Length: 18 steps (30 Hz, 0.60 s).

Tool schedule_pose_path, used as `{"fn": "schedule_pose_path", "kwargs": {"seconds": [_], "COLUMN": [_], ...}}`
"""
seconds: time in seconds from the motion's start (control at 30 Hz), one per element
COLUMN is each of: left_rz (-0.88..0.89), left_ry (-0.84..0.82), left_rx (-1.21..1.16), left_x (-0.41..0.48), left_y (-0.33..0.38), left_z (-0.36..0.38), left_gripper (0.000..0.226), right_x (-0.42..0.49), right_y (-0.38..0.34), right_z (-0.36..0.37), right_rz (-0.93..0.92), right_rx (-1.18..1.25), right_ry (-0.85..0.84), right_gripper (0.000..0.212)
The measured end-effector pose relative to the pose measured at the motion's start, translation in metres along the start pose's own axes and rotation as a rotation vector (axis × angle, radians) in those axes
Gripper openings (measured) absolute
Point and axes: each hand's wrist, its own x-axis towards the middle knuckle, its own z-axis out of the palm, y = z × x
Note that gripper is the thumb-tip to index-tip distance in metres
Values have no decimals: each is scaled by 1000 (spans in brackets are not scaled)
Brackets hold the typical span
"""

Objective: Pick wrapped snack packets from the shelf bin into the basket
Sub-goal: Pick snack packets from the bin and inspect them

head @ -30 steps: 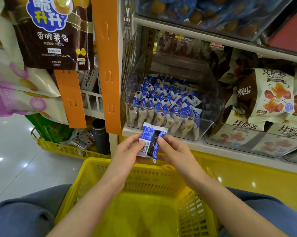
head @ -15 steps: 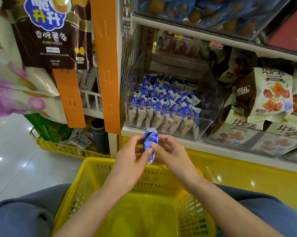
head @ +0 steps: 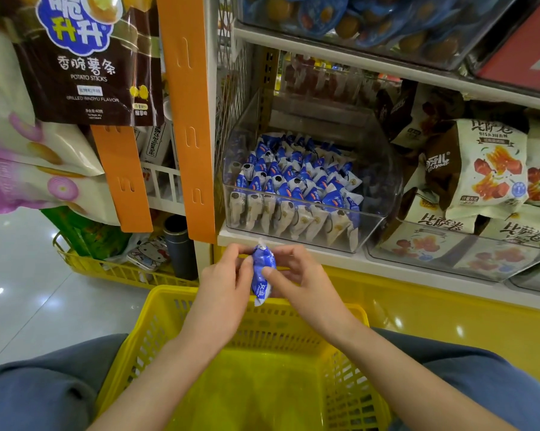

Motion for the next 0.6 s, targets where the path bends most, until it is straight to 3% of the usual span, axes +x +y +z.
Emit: {"fn": "schedule_pose_path", "kwargs": {"seconds": [0.2, 0.37, 0.47, 0.6], "left_rz": [-8, -280, -301, -293], "left_ry": [9, -229, -269, -158], "left_rx": [12, -446, -489, -420], "left_x": [0, 2, -3, 2], "left_y": [-1, 11, 13, 15], "left_z": [-1, 1, 7, 4], "left_gripper": [25, 25, 24, 18], "right_x": [0, -1, -3, 1], "right_y": [4, 8, 11, 5], "right_z": [2, -3, -4, -3], "right_rz": [-20, -105, -193, -129], "right_rx": [-126, -471, -620, -425], "right_ry": [-11, 168, 214, 135], "right_gripper": [26, 51, 63, 52]}}
